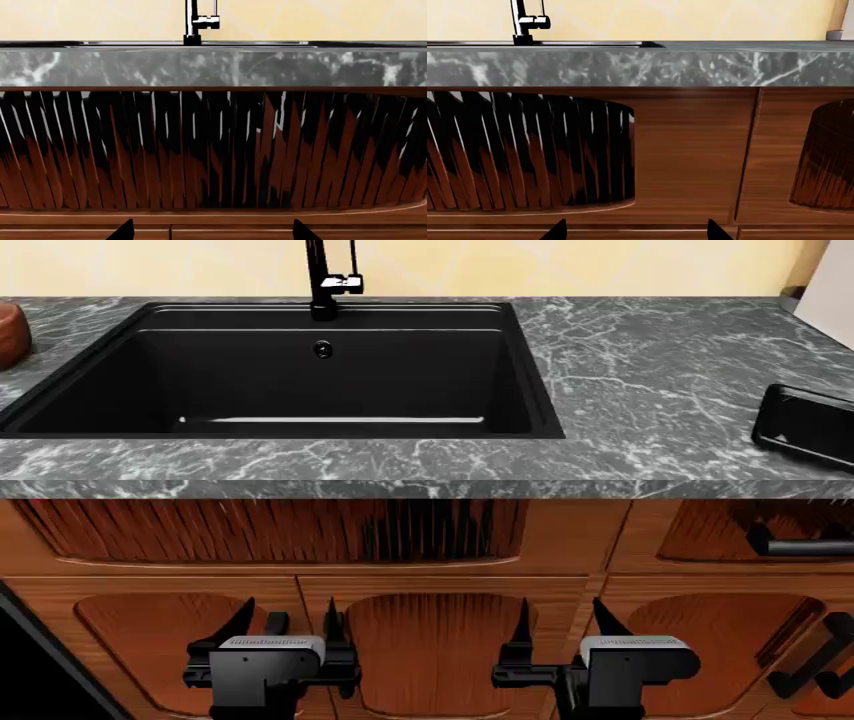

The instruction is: Move the fresh-baked cupcake off the tray onto the counter, and place the bowl used for mixing into the sink.

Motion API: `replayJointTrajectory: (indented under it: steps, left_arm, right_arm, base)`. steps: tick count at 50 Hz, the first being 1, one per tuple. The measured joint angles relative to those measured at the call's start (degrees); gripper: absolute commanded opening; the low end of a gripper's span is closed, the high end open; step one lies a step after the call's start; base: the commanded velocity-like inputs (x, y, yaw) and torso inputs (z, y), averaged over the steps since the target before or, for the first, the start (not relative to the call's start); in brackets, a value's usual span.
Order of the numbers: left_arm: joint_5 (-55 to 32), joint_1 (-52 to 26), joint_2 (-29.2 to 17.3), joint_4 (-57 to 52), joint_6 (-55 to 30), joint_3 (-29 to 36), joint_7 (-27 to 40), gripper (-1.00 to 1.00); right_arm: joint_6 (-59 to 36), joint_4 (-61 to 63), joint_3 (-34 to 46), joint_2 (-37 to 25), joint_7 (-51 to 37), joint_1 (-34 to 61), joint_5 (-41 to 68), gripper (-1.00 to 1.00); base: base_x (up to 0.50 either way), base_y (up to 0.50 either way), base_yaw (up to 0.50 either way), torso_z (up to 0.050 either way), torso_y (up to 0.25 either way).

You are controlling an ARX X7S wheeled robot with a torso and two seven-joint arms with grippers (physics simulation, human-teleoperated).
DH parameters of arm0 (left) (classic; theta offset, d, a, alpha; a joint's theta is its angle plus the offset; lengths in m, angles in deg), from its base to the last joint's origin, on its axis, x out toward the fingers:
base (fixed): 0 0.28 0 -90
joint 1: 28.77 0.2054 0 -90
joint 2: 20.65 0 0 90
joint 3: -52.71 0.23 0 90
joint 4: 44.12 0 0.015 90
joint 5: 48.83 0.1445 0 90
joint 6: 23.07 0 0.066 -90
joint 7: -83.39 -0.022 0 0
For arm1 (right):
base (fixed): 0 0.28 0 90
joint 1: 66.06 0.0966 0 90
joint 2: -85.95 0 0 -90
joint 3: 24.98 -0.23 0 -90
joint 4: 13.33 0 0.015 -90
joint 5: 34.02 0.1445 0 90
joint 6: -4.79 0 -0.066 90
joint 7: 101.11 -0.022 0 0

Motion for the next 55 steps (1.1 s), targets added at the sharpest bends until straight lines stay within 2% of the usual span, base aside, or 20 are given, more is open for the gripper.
replayJointTrajectory:
  steps: [22,31,41,49,55]
  left_arm:
    - [-2.44,-1.71,-2.30,2.68,1.01,3.99,2.93,1.00]
    - [-4.70,-1.58,-3.09,0.15,0.43,4.16,4.30,1.00]
    - [-9.81,-0.56,-5.13,-17.51,-6.47,1.61,7.21,1.00]
    - [-17.64,-2.27,-7.70,-37.27,-15.63,-4.95,12.58,1.00]
    - [-29.47,-3.63,-14.27,-47.53,-16.12,-11.00,22.17,1.00]
  right_arm:
    - [0.67,0.84,2.36,-2.92,-2.12,-0.98,2.72,1.00]
    - [0.81,0.93,3.20,-3.76,-2.81,-1.15,3.77,1.00]
    - [0.75,0.90,3.80,-4.46,-3.62,-1.24,4.93,1.00]
    - [0.79,0.74,4.32,-4.97,-4.20,-1.21,5.66,1.00]
    - [0.83,0.62,4.76,-5.36,-4.57,-1.13,6.16,1.00]
  base:
    - [0.00,0.00,0.00,0.000,0.000]
    - [0.00,0.00,0.00,0.000,0.000]
    - [0.00,0.00,0.00,0.000,0.000]
    - [0.00,0.00,0.00,0.000,0.000]
    - [0.00,0.00,0.00,0.000,0.000]
